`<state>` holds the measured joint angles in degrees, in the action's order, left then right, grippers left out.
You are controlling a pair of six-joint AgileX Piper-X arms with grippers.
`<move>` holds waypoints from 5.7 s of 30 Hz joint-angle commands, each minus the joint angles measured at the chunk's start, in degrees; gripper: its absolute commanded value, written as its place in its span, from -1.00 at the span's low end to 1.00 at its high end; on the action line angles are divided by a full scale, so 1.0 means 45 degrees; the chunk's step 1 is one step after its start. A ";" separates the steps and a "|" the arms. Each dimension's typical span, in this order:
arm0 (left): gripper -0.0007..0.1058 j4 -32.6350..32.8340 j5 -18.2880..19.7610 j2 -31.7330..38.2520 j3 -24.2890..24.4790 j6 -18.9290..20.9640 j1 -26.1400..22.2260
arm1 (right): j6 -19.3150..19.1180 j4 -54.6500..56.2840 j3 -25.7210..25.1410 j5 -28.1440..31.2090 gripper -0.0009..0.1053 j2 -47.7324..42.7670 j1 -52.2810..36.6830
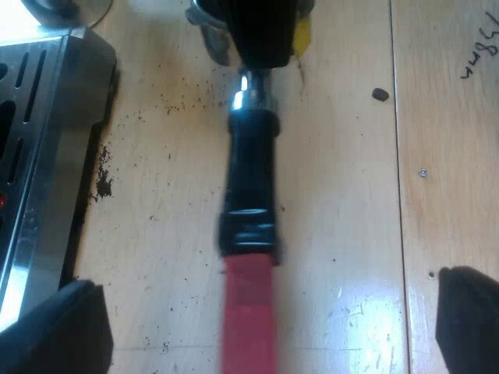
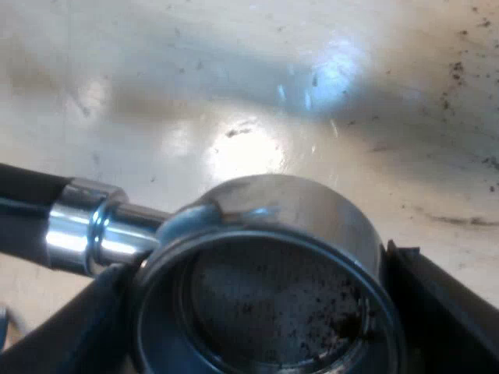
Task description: Put the handle in the coffee machine
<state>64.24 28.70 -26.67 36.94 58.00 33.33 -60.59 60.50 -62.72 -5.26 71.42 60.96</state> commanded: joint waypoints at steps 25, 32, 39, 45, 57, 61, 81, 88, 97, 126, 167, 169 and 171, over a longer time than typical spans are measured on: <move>0.61 -0.0068 -0.0030 0.0012 0.0013 -0.0024 0.0070 | -0.0273 0.0343 -0.0292 -0.0333 -0.98 -0.0210 -0.0033; 0.61 -0.0068 0.0206 0.0012 0.0013 -0.0024 0.0070 | -0.0211 0.0343 -0.0292 -0.0333 -0.98 -0.0210 -0.0033; 0.61 -0.0048 0.0754 0.0012 -0.0152 0.0001 0.0070 | -0.0211 0.0343 -0.0292 -0.0333 -0.98 -0.0210 -0.0033; 0.61 -0.0048 0.0754 0.0012 -0.0481 0.0001 0.0070 | -0.0211 0.0343 -0.0292 -0.0579 -0.98 -0.0210 -0.0033; 0.61 -0.0243 0.1038 -0.1517 -0.0620 0.0065 0.0070 | -0.0244 0.0343 -0.0292 -0.0902 -0.98 -0.0210 -0.0033; 0.61 -0.0698 0.1038 -0.2664 -0.0620 -0.0275 0.0070 | -0.0244 0.0343 -0.0292 -0.0902 -0.98 -0.0210 -0.0033; 0.61 -0.2396 0.1901 -0.4451 -0.1389 -0.1256 0.0070 | -0.0182 0.0343 -0.0292 -0.1381 -0.98 -0.0815 -0.0033; 0.61 -0.2632 0.1901 -0.4451 -0.1389 -0.1256 0.0070 | -0.0004 0.0343 -0.0292 -0.1381 -0.98 -0.0815 -0.0033; 0.61 -0.2664 0.2128 -0.4451 -0.1389 -0.1356 0.0070 | 0.0078 0.0343 -0.0292 -0.1381 -0.98 -0.0815 -0.0033; 0.09 -0.2879 0.2501 -0.4451 -0.1389 -0.1356 0.0070 | 0.0532 0.0343 -0.0292 -0.1458 -0.98 -0.0815 -0.0033; -0.98 -0.2522 0.2930 -0.4451 -0.1389 -0.0573 -0.0456 | -0.0136 -0.0069 -0.0707 -0.1032 0.67 -0.0928 -0.0033; -0.98 -0.2522 0.3156 -0.4451 -0.1389 -0.0439 -0.1014 | -0.0526 -0.0069 -0.1045 -0.0549 0.67 -0.1029 -0.0033; -0.98 -0.2557 0.3292 -0.4451 -0.1365 -0.0264 -0.1883 | -0.1120 -0.0069 -0.1517 0.0398 0.67 -0.1138 -0.0033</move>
<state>53.64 41.53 -47.05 30.19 55.44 26.79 -63.52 59.98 -67.87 -5.23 67.26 60.91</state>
